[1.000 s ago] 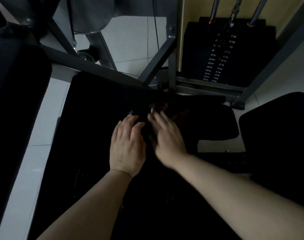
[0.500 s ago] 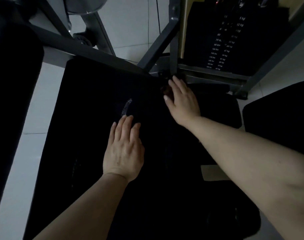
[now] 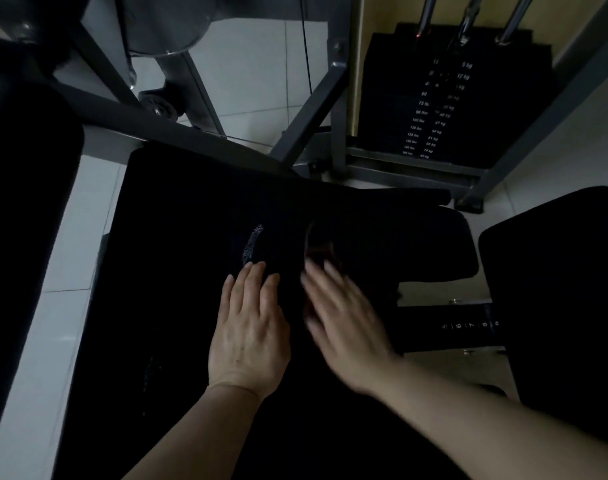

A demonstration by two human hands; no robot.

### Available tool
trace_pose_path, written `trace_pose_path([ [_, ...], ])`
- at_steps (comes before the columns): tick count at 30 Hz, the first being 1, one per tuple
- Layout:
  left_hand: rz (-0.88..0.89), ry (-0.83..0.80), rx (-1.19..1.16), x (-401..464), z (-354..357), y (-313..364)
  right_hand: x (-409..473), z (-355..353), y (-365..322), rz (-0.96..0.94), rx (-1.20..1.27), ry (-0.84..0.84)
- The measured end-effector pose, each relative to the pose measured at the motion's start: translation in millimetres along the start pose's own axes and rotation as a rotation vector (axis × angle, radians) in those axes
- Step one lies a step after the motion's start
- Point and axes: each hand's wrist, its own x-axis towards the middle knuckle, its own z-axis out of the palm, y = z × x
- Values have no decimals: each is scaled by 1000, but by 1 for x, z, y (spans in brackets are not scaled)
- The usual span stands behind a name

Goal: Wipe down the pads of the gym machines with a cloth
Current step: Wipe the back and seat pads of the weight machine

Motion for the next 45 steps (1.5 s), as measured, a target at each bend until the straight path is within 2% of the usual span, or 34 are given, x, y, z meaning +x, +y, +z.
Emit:
trace_pose_path([
  [4, 2, -4, -30, 0, 0, -1, 136, -17, 19, 257, -8, 87],
  [7, 5, -1, -32, 1, 1, -1, 172, -21, 25, 307, -25, 94],
  [11, 3, 24, -72, -1, 1, -2, 119, -16, 12, 145, 11, 103],
  [14, -17, 55, -126, -2, 3, -3, 42, -13, -3, -78, 42, -50],
  [17, -19, 57, -146, -2, 4, -4, 16, -14, -1, -155, 23, -121],
  [19, -10, 56, -138, -2, 5, -4, 52, -17, 2, -95, 11, -69],
  [23, -17, 61, -152, -1, 3, -3, 156, -19, 6, 150, -18, 51],
  [27, -12, 70, -145, -1, 3, -3, 200, -27, 12, 247, 0, 31],
  [30, -26, 86, -173, -2, 2, -1, 168, -22, 9, 160, -11, 69],
  [32, -35, 101, -182, -3, 2, -2, 117, -14, 2, 97, -22, 74],
  [38, -69, 115, -242, -2, 0, -1, -81, 2, -24, -96, -100, -179],
  [39, -63, 104, -235, -2, 1, -1, -87, 1, -17, -152, -115, -227],
  [41, -42, 85, -208, -1, 2, -2, -61, -1, 2, -221, -137, -203],
  [43, -31, 50, -147, -1, 1, -2, -1, -7, 23, -84, -88, -60],
  [45, -29, 4, -77, 0, 0, -1, 63, -20, 44, 155, -27, 30],
])
